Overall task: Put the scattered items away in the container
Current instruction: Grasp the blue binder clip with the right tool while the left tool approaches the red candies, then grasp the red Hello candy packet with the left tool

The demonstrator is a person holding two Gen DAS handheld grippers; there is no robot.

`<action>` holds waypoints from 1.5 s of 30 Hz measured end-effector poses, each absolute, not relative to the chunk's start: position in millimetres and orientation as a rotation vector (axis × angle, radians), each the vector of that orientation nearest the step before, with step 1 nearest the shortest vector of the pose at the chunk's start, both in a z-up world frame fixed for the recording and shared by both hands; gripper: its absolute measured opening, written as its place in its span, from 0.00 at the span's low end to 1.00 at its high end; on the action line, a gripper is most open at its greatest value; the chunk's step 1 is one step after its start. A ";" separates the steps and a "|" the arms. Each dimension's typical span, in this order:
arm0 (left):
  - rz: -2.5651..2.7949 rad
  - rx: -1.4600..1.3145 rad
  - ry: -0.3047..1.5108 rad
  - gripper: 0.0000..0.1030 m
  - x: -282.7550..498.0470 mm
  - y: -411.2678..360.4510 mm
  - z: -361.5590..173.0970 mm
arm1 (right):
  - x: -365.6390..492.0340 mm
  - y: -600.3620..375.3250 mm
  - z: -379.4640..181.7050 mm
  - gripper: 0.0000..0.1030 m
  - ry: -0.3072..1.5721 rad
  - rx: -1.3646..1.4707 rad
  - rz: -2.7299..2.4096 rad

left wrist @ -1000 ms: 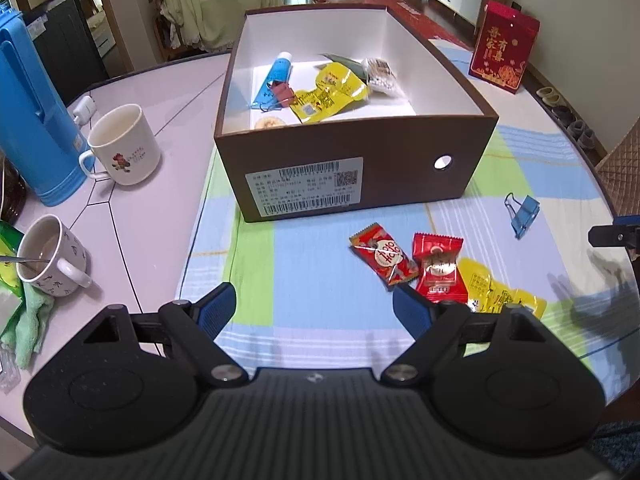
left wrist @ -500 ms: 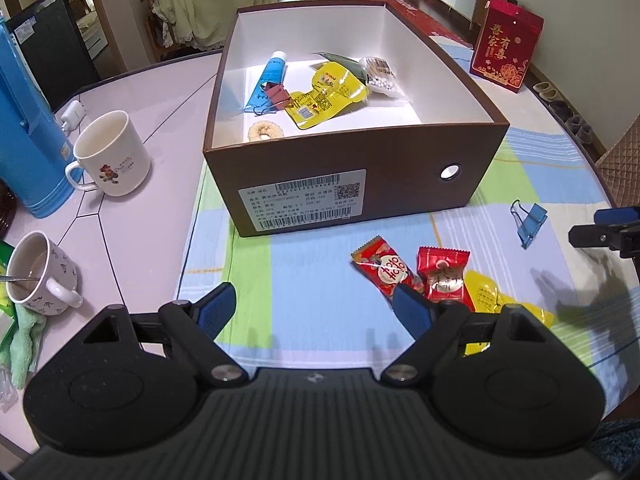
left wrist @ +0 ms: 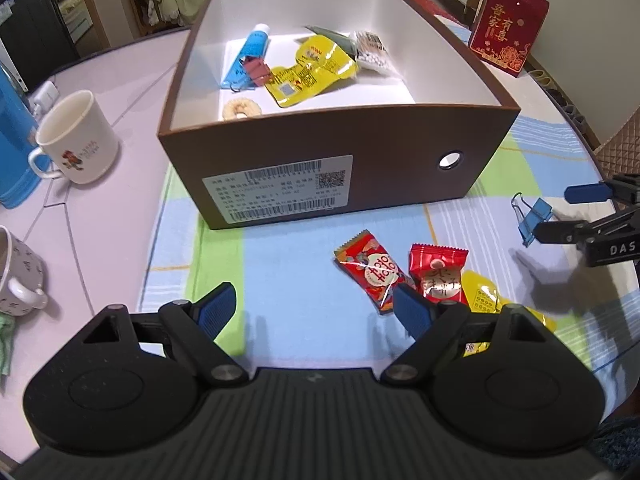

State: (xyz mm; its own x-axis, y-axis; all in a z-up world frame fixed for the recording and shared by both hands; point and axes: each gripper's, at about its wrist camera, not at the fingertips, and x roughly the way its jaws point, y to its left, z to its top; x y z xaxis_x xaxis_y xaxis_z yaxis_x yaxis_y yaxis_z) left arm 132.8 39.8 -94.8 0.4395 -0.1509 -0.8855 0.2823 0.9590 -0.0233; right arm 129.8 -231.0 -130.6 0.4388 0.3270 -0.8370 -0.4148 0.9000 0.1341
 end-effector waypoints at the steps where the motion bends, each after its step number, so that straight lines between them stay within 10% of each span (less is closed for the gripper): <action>1: -0.276 0.125 1.091 0.81 134.9 39.3 -97.7 | 131.4 -230.1 -132.8 0.88 1.018 -0.101 0.467; 7: -0.309 0.097 1.125 0.80 145.4 29.2 -116.9 | 138.4 -223.3 -143.7 0.88 1.016 -0.151 0.487; 10: -0.317 0.074 1.138 0.79 151.4 26.7 -123.3 | 142.3 -223.0 -148.9 0.57 1.035 -0.152 0.508; 13: -0.326 0.079 1.140 0.79 155.3 23.8 -126.7 | 142.4 -222.7 -156.4 0.55 1.055 -0.169 0.507; 16: -0.333 0.073 1.142 0.77 157.5 22.9 -129.9 | 138.4 -221.3 -154.4 0.25 1.039 -0.197 0.498; 45: -0.398 0.234 1.073 0.34 125.9 8.5 -151.5 | 116.0 -228.5 -145.8 0.24 1.046 -0.146 0.416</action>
State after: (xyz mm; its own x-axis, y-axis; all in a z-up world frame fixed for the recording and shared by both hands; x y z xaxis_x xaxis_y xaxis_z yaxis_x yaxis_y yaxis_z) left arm 125.9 8.5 -151.5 0.4162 -0.2012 -0.8867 0.4250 0.9052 -0.0059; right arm 116.0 -228.5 -145.8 0.4318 0.2633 -0.8627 -0.4007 0.9129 0.0781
